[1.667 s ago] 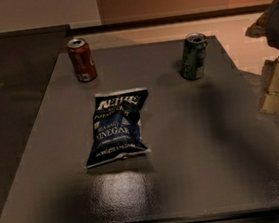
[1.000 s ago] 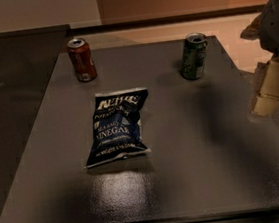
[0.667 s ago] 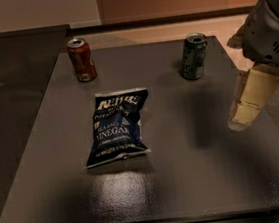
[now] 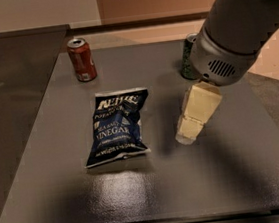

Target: Pick blue chip bag

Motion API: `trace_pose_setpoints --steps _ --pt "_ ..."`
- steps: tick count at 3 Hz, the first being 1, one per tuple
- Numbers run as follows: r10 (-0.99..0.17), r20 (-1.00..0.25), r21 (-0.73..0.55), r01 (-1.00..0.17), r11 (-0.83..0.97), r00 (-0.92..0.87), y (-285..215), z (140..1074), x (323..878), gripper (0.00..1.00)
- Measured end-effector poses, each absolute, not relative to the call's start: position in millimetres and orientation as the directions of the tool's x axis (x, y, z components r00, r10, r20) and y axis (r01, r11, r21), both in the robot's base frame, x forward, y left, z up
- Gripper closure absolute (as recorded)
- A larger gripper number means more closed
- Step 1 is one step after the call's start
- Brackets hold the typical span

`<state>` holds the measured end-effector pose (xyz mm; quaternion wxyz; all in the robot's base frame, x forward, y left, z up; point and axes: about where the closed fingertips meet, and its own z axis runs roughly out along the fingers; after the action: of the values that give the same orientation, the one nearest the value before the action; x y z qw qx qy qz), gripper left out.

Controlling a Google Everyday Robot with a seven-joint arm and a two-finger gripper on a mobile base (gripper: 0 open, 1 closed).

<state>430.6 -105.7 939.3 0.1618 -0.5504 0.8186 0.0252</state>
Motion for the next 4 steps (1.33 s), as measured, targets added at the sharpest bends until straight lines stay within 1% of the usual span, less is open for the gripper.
trace_pose_setpoints --steps 3,4 --pt "-0.796 -0.189 -0.056 -0.803 0.594 -0.575 -32 893 442 0.00" --pt "-0.769 -0.167 -0.041 -0.775 0.631 -0.618 -7 894 438 0.00"
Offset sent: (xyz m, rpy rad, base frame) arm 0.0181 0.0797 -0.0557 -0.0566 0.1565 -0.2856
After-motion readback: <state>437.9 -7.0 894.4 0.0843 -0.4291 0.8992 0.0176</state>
